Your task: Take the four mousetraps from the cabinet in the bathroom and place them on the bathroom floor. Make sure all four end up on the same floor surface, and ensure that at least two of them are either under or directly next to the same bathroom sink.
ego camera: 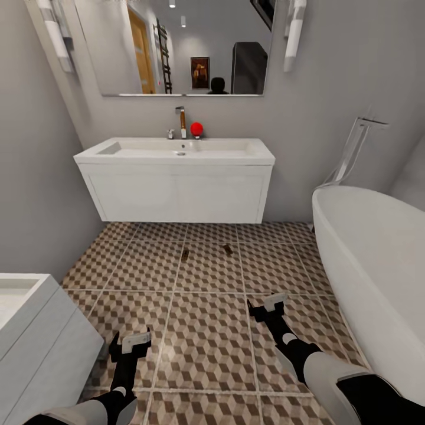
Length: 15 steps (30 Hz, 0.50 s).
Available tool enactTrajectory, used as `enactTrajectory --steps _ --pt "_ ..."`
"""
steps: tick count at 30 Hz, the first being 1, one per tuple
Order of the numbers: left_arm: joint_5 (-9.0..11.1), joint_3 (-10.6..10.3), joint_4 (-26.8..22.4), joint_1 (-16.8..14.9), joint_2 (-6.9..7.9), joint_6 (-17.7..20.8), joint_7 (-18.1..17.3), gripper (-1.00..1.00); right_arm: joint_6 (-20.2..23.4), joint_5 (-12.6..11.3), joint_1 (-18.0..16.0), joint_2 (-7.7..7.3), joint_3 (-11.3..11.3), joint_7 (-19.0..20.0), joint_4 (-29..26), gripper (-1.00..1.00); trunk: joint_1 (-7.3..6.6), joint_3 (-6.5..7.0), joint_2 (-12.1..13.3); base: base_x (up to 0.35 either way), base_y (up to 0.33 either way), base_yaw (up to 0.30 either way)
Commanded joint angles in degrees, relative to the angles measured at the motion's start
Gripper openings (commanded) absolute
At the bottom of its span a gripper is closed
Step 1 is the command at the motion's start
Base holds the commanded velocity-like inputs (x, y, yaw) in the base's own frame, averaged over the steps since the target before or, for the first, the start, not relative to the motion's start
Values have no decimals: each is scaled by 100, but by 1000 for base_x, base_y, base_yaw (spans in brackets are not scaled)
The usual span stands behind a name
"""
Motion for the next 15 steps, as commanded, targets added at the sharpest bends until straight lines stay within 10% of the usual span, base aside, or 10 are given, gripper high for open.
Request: enactTrajectory --steps 1,15 --pt "47 -49 22 -7 -5 -29 7 100 -9 56 -4 1 4 -41 7 100 -23 14 39 0 0 0" --pt "48 -49 23 -1 -41 43 3 100 1 60 -4 3 4 -41 7 100 -331 265 601 0 0 0"
